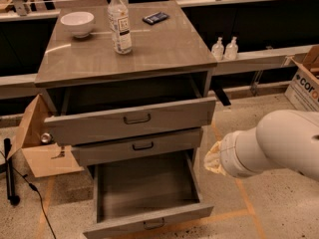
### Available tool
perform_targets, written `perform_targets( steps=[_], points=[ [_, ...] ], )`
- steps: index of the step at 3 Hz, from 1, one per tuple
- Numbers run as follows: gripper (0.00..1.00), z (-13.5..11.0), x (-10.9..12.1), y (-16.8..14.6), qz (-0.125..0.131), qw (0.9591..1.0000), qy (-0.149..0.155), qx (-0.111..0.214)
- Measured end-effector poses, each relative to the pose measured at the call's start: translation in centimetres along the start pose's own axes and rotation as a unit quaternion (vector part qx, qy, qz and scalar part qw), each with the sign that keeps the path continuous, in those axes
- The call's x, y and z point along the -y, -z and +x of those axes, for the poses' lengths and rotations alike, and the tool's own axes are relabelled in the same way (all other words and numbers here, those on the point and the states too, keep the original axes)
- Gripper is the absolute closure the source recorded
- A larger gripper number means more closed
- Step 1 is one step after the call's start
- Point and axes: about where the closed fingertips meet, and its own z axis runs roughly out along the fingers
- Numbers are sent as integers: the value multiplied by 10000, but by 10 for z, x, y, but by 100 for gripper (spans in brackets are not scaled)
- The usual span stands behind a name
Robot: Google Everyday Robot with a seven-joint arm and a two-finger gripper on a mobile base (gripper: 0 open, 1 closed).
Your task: Close bottom drawer
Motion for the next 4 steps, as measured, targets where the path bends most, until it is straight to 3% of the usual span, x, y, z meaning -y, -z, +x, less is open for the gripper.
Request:
perform_targets(
  steps=[2, 3, 4],
  points=[
    [100, 1, -1, -14, 147, 9998, -93, -116],
    [100, 2, -30, -80, 59, 9995, 124, -273],
    [100, 18, -43, -135, 121, 9992, 228, -294]
  ],
)
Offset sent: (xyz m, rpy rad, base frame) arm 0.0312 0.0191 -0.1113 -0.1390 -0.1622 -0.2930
